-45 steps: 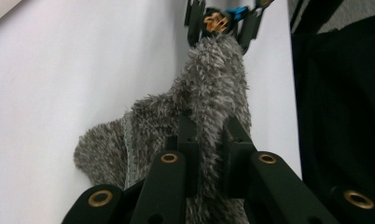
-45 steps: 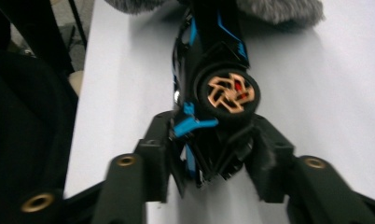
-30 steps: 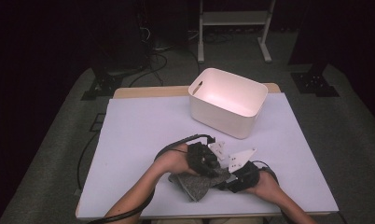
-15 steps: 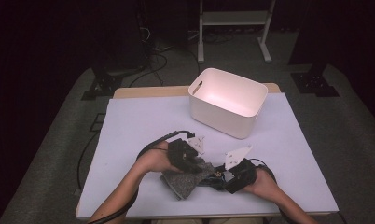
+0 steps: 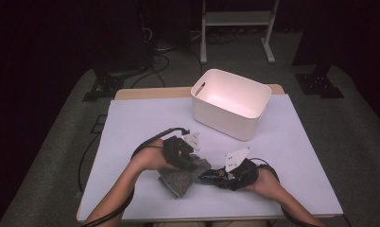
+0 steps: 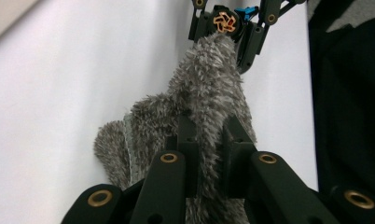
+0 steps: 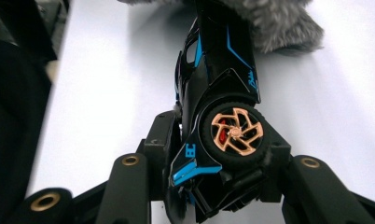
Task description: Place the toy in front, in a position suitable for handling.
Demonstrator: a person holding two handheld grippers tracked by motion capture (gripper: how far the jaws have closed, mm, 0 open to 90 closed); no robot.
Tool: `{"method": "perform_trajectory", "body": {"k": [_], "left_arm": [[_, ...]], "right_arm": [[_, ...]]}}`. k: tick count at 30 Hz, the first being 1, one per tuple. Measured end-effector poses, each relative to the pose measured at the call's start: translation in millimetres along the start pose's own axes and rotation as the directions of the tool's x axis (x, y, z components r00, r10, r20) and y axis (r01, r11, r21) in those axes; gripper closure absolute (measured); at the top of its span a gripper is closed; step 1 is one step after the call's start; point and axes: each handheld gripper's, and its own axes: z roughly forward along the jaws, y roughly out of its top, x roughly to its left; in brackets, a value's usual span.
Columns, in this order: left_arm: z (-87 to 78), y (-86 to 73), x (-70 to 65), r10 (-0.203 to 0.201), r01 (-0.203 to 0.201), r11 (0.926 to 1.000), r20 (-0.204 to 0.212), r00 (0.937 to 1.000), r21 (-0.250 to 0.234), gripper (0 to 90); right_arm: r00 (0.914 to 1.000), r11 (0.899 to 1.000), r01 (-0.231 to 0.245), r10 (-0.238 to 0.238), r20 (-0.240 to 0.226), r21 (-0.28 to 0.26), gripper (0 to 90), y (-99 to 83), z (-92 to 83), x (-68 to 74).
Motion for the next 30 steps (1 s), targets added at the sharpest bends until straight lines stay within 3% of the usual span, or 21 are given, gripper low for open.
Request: {"method": "perform_trajectory", "body": {"k": [4,8,10,20,26,30], "left_arm": [[3.4,-0.3,9.9,-0.027,0.027,0.9996,-0.008,0.9996,-0.009,81.1],[15.1,-6.9,12.9,-0.058,0.059,0.9974,0.033,0.9978,-0.040,81.2],[14.7,-8.7,11.5,-0.081,0.082,0.9956,0.038,0.9960,-0.045,81.2],[16.1,-20.5,-14.2,-0.041,0.046,0.9977,0.096,0.9945,-0.049,81.2],[21.1,-26.9,-22.7,-0.028,0.034,0.9983,0.134,0.9906,-0.047,81.2],[26.0,-29.8,-29.8,-0.021,0.027,0.9988,0.145,0.9891,-0.041,81.2]], "right_arm": [[0.9998,1.000,0.000,-0.001,0.020,0.022,56.1,1.9,-1.5,-13.4],[0.9995,1.000,-0.029,0.029,0.014,-0.010,55.2,-3.8,-1.2,-14.2],[0.9984,0.998,-0.057,0.057,-0.003,-0.017,48.5,-5.5,-1.6,-14.8],[0.9846,0.986,-0.164,0.162,-0.066,-0.033,24.6,-3.7,-3.7,-6.0],[0.9873,0.988,-0.157,0.156,-0.028,-0.016,15.1,-5.3,-1.0,4.0],[0.9870,0.987,-0.160,0.160,-0.019,0.008,14.2,-10.3,1.6,11.1]]}}
